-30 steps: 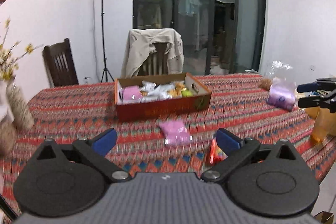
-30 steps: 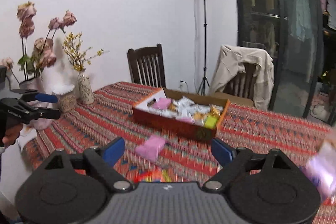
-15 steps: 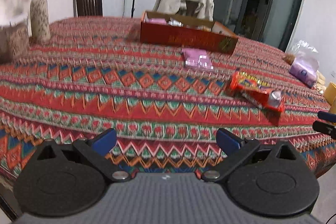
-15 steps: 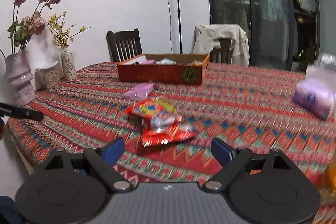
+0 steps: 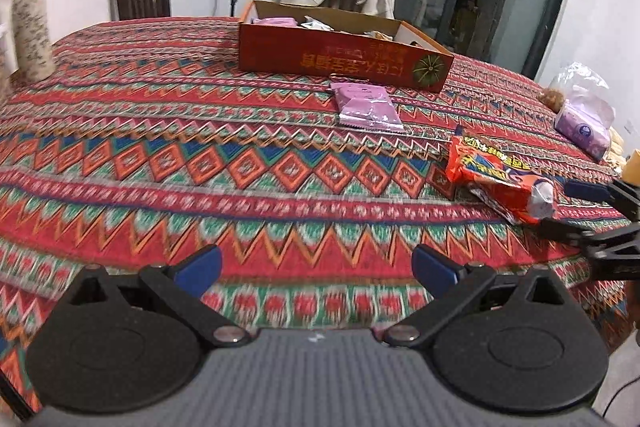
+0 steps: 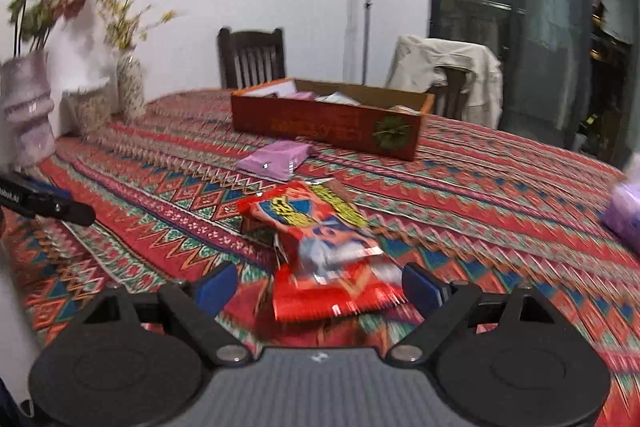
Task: Organize snacks
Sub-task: 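Grasp a pink packet with the left gripper while the right grasps the red chip bag, then carry both snacks into the cardboard box and open both grippers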
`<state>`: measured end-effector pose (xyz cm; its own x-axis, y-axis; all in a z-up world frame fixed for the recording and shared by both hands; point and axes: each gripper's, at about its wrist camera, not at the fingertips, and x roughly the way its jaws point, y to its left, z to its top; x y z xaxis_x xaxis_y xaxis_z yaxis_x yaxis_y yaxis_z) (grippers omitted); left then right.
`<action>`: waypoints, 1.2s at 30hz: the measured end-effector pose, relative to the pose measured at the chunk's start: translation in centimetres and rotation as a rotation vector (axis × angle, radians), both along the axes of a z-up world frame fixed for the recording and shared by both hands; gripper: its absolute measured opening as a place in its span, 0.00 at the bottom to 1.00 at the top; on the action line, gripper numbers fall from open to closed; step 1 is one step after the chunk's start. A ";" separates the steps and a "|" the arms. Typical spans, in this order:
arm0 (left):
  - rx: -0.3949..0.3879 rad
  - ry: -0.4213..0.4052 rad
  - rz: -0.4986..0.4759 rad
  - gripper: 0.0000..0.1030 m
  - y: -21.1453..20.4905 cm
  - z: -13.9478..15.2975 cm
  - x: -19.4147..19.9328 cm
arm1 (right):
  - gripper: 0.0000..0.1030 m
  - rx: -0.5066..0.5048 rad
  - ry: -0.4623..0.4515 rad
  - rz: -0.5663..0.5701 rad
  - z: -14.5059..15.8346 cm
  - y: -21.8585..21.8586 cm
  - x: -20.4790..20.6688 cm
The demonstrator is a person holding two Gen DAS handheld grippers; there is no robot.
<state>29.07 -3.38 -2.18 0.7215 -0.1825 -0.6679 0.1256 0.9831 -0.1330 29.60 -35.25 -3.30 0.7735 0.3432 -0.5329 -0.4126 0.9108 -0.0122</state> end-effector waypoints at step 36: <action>0.138 -0.063 -0.133 0.61 -8.7 -0.8 17.4 | 0.56 0.020 0.104 -0.123 -2.0 0.3 16.4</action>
<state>46.48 -12.08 -3.03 0.7385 -0.1888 -0.6473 0.2593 0.9657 0.0141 46.04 -34.95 -5.30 0.7514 0.2608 -0.6061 -0.2961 0.9542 0.0435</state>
